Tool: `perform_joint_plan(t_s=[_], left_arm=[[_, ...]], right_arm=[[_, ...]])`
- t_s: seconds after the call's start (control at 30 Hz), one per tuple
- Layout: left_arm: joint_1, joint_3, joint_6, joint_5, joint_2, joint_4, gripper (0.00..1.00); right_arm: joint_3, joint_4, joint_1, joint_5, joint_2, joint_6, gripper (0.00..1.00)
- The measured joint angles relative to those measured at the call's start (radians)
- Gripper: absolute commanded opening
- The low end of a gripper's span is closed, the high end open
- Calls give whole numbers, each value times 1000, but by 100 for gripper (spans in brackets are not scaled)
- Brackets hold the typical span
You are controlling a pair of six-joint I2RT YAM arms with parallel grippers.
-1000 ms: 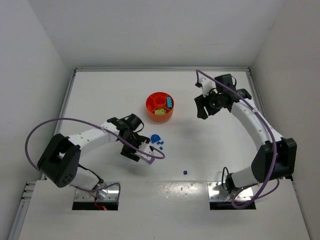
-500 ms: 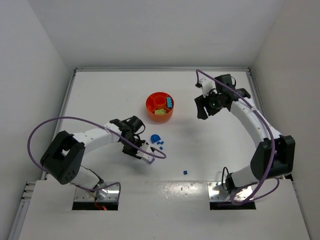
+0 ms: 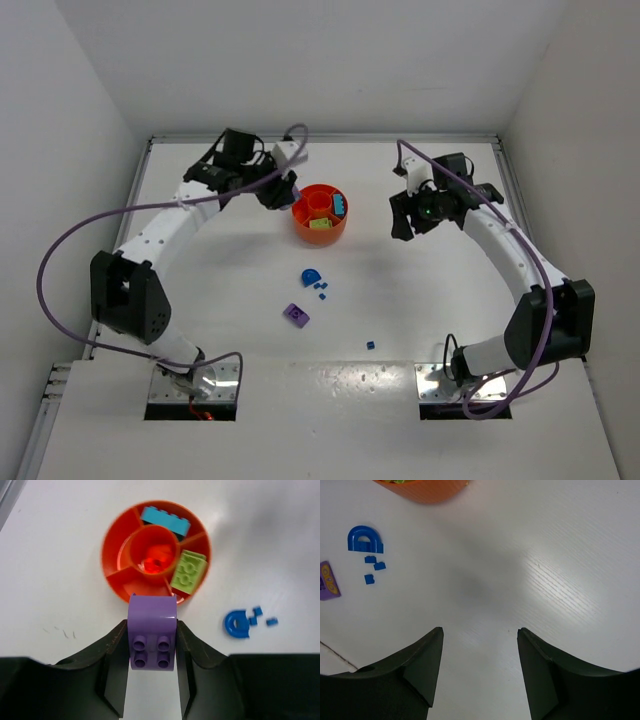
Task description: Sort the legos into containers by color
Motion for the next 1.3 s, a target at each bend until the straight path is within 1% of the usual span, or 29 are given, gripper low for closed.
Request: perform_joint_plan(t_s=[0.17,0.2,0.3,0.37,0.47,0.67,0.73,0.83,1.03,1.17,1.3], left_arm=[[100,42,-313,43,77,86,15],[113,42,-367,48,90,97,12],[129,39,-519,37,114,124,11],[128,23,-619,17,112,164,12],[124,-21,-714,-20,99,209,17],[96,-83,-874,-152,90,245,19],[79,-101,-916,-190,90,249,19],[59,-117,-966,-245,90,249,16],[33,-118,-1013,-316,90,249,15],[29,-117,-1031,-330,91,249,25],[24,-101,-1034,-336,110,248,26]], right_arm=[[0,5,-7,-9,0,9,62],[0,5,-8,-10,0,10,62],[0,5,-11,-16,0,11,62],[0,5,-11,-20,0,11,62],[0,5,-13,-21,0,14,62],[0,7,-18,-22,0,16,62],[0,10,-18,-22,0,16,62],[0,15,-18,-21,0,18,62],[0,23,-18,-21,0,25,62],[0,24,-18,-20,0,27,62],[-2,25,-18,-20,0,29,62]])
